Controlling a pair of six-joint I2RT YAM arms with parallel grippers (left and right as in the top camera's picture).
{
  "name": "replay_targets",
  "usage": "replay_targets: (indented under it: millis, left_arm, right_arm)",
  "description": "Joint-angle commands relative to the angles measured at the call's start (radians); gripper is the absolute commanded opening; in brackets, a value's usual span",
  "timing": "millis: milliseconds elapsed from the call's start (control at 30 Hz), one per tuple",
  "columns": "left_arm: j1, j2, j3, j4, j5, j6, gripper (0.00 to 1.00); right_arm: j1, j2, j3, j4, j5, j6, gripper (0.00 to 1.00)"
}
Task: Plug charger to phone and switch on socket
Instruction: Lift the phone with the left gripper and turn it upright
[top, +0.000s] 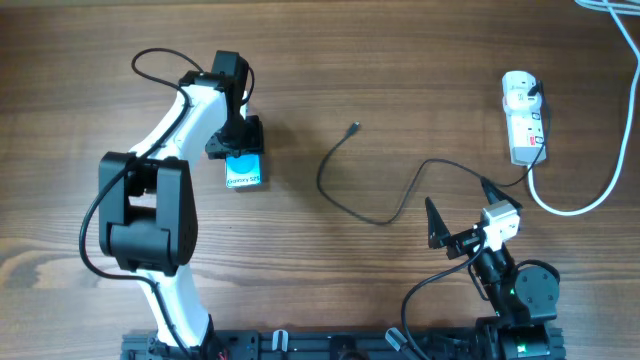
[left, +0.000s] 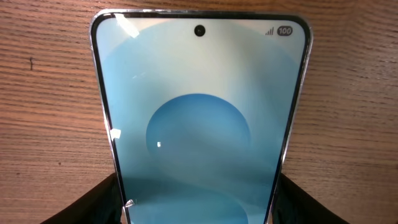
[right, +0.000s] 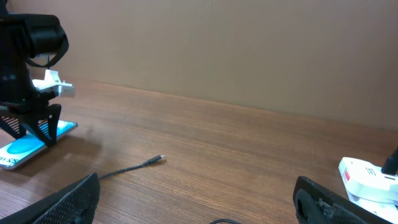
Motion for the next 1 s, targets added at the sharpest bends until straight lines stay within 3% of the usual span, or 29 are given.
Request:
replay_targets:
  millis: [0, 167, 267, 400, 500, 800, 967]
  left_arm:
    - [-0.002, -0.084, 0.029, 0.001, 0.013, -0.006, 0.45]
    - [-0.002, -0.120, 0.029, 0.001, 0.013, -0.006, 0.28]
    - [-0.002, -0.123, 0.029, 0.001, 0.013, -0.043, 0.04]
    - [-0.002, -0.123, 0.029, 0.000, 0.028, -0.148, 0.04]
    - [-0.002, -0.127, 0.029, 0.001, 0.160, -0.221, 0.04]
    - [0.001, -0.130, 0.029, 0.000, 0.541, -0.676, 0.04]
    - [0.001, -0.130, 0.029, -0.003, 0.736, -0.811, 0.04]
  right_arm:
    - [0.006, -0.005, -0.001, 0.005, 0.010, 0.014, 1.00]
    - [0.006, -0.005, -0.001, 0.005, 0.010, 0.014, 1.00]
    - [0.006, -0.005, -0.001, 0.004, 0.010, 0.014, 1.00]
    - [0.006, -0.005, -0.001, 0.004, 0.010, 0.014, 1.00]
    - [0.006, -0.005, -0.001, 0.004, 0.010, 0.014, 1.00]
    - [0.006, -0.005, -0.001, 0.004, 0.010, 0.014, 1.00]
    - [0.006, -0.005, -0.001, 0.004, 0.010, 0.014, 0.99]
